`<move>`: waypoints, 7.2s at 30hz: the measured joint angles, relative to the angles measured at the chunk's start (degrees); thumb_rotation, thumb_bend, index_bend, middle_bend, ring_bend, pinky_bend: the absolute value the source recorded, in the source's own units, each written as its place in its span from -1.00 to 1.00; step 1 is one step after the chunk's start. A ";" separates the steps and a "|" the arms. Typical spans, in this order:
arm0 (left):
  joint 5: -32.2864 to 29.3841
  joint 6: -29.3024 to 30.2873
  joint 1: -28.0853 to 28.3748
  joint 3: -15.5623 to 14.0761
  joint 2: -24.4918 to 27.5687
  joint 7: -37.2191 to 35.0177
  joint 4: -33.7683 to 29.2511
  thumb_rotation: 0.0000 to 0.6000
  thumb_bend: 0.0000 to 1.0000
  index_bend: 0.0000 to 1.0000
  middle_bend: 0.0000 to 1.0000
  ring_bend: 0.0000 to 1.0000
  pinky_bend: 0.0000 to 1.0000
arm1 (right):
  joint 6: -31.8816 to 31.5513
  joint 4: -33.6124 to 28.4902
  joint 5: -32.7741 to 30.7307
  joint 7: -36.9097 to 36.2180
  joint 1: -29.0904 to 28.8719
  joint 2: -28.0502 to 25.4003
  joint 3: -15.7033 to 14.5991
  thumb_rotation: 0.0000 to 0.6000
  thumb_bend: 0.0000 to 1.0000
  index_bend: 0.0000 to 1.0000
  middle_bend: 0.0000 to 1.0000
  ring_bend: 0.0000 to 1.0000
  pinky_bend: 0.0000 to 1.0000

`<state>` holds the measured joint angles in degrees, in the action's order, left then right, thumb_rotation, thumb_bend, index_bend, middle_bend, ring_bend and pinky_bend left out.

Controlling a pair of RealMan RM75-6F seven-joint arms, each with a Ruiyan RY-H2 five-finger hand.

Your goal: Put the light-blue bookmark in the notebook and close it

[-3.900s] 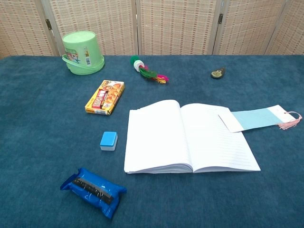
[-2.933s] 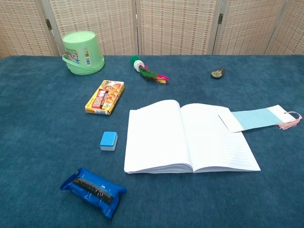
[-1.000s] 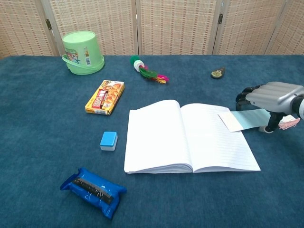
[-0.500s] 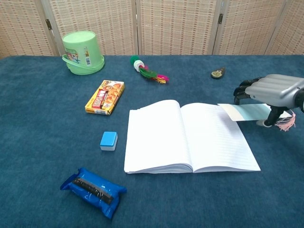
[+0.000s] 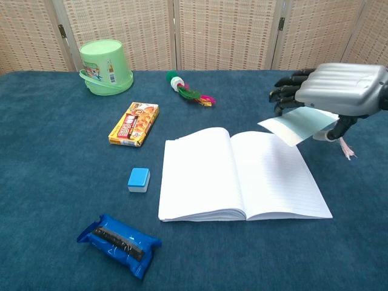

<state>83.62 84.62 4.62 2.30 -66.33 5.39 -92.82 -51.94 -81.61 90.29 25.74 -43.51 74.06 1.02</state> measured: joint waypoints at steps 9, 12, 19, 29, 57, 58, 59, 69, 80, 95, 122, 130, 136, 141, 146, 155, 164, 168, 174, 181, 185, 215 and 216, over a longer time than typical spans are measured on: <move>-0.63 0.90 -1.11 -0.22 0.41 -0.26 -0.19 1.00 -0.46 -0.75 -1.00 -0.85 -0.66 | -1.26 1.78 16.87 -3.94 -7.75 -0.94 -2.83 1.00 -0.57 -0.27 -0.74 -1.00 -0.78; -0.82 1.04 -1.44 -0.34 0.42 -0.46 -0.07 1.00 -0.46 -0.75 -1.00 -0.85 -0.66 | -1.90 5.22 21.33 -6.31 -10.21 -0.04 -4.25 1.00 -0.57 -0.27 -0.74 -1.00 -0.81; -0.89 1.03 -1.84 -0.60 0.49 -1.29 0.04 1.00 -0.45 -0.75 -1.00 -0.85 -0.66 | -5.47 15.88 28.47 -12.15 -13.45 4.82 -8.16 1.00 -0.57 -0.27 -0.74 -1.00 -0.94; -0.87 0.72 -2.12 -0.86 0.65 -1.53 -0.17 1.00 -0.46 -0.75 -1.00 -0.85 -0.66 | -12.63 30.10 33.62 -19.52 -14.89 12.66 -12.82 1.00 -0.57 -0.27 -0.74 -1.00 -1.00; -0.90 0.23 -2.13 -0.79 1.46 -0.24 -2.11 1.00 -0.46 -0.75 -1.00 -0.85 -0.66 | -26.32 52.77 34.26 -27.26 -12.39 22.54 -19.07 1.00 -0.58 -0.58 -0.93 -1.00 -1.00; -0.90 0.22 -2.12 -0.79 1.46 -0.17 -2.16 1.00 -0.46 -0.75 -1.00 -0.85 -0.66 | -26.62 53.12 34.13 -27.36 -12.25 22.64 -19.25 1.00 -0.58 -0.59 -0.94 -1.00 -1.00; -0.88 0.21 -2.11 -0.79 1.47 -0.09 -2.25 1.00 -0.46 -0.75 -1.00 -0.85 -0.66 | -26.83 53.42 33.95 -27.49 -12.12 22.71 -19.40 1.00 -0.58 -0.60 -0.95 -1.00 -1.00; -0.72 0.27 -2.12 -0.83 1.65 0.61 -2.90 1.00 -0.46 -0.75 -1.00 -0.85 -0.66 | -30.11 53.79 32.08 -28.27 -10.78 21.57 -19.41 1.00 -0.53 -0.64 -0.97 -1.00 -1.00; -0.15 0.53 -2.02 -0.85 1.96 1.34 -3.91 1.00 -0.45 -0.75 -1.00 -0.85 -0.66 | -32.47 46.27 29.54 -28.78 -8.05 18.62 -18.81 1.00 -0.16 -0.44 -0.90 -1.00 -1.00; 1.32 1.01 -1.94 -1.14 2.30 1.30 -4.79 1.00 -0.46 -0.75 -1.00 -0.85 -0.66 | -24.36 15.61 18.88 -20.16 -1.73 12.17 -14.80 1.00 -1.00 -1.00 -1.00 -1.00 -1.00; 0.99 0.31 -2.12 -1.55 2.54 0.32 -4.43 1.00 -0.46 -0.75 -1.00 -0.85 -0.66 | -13.45 5.82 12.06 -12.16 3.63 16.73 -9.40 1.00 -1.00 -1.00 -1.00 -1.00 -1.00; 0.53 0.26 -2.31 -1.56 2.69 -0.14 -4.12 1.00 -0.46 -0.75 -1.00 -0.85 -0.66 | -12.18 8.23 12.60 -10.92 3.52 19.15 -8.49 1.00 -1.00 -1.00 -1.00 -1.00 -1.00; 0.42 -0.04 -2.25 -1.60 2.46 -0.28 -3.80 1.00 -0.46 -0.75 -1.00 -0.85 -0.66 | -11.44 9.94 12.99 -10.69 3.15 20.00 -7.92 1.00 -1.00 -1.00 -1.00 -1.00 -1.00; 0.22 -0.14 -2.25 -1.57 2.34 -0.36 -3.55 1.00 -0.45 -0.75 -1.00 -0.85 -0.66 | -10.62 10.88 13.10 -10.71 2.37 20.40 -7.16 1.00 -1.00 -1.00 -1.00 -1.00 -1.00; -0.03 -0.21 -2.35 -1.59 2.28 -0.57 -3.26 1.00 -0.46 -0.75 -1.00 -0.85 -0.66 | -9.97 11.58 13.34 -10.91 1.63 20.88 -6.68 1.00 -1.00 -1.00 -1.00 -1.00 -1.00; -0.30 -0.51 -2.31 -1.55 2.08 -0.87 -2.69 1.00 -0.46 -0.75 -1.00 -0.85 -0.66 | -9.62 11.99 13.98 -10.68 1.17 20.96 -6.80 1.00 -1.00 -1.00 -1.00 -1.00 -1.00; -0.35 -0.25 -2.27 -1.24 2.31 -0.91 -2.68 1.00 -0.46 -0.75 -1.00 -0.85 -0.66 | -12.44 8.23 15.39 -10.78 1.42 17.18 -7.01 1.00 -1.00 -1.00 -1.00 -1.00 -1.00; -0.21 -0.12 -2.22 -1.16 2.38 -0.79 -2.88 1.00 -0.46 -0.75 -1.00 -0.85 -0.66 | -13.75 5.63 15.21 -10.74 1.84 13.95 -6.53 1.00 -0.96 -1.00 -1.00 -1.00 -1.00; 0.71 0.08 -1.87 -1.04 2.37 -0.60 -2.91 1.00 -0.46 -0.75 -1.00 -0.85 -0.66 | -15.00 2.58 12.60 -10.70 3.32 9.51 -5.17 1.00 -0.55 -1.00 -1.00 -1.00 -1.00; 1.82 0.04 -0.93 -0.57 2.75 -0.17 -3.41 1.00 -0.46 -0.75 -1.00 -0.85 -0.66 | -14.99 0.85 9.59 -10.39 5.56 5.84 -4.85 1.00 -0.20 -0.83 -0.72 -0.96 -0.92; 3.05 -0.10 -0.08 -0.33 2.62 -0.03 -3.38 1.00 -0.45 -0.75 -1.00 -0.85 -0.66 | -14.62 0.20 8.07 -10.89 6.66 4.47 -4.78 1.00 -0.11 -0.74 -0.64 -0.87 -0.87; 22.77 -10.83 20.90 1.43 -9.04 -2.20 6.98 1.00 -0.71 -0.44 -0.37 -0.19 -0.18 | -20.60 -6.18 7.23 -11.06 13.23 -4.75 -3.11 1.00 -0.30 -0.62 -0.57 -0.80 -0.76; 23.32 -10.90 21.49 1.37 -10.05 -2.17 7.98 1.00 -0.75 -0.40 -0.32 -0.10 -0.08 | -20.64 -6.24 7.32 -11.07 13.35 -4.84 -3.10 1.00 -0.31 -0.62 -0.57 -0.80 -0.76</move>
<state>106.95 73.73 26.11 3.67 -76.38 3.22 -84.84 -72.58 -87.85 97.61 14.67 -30.16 69.22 -2.08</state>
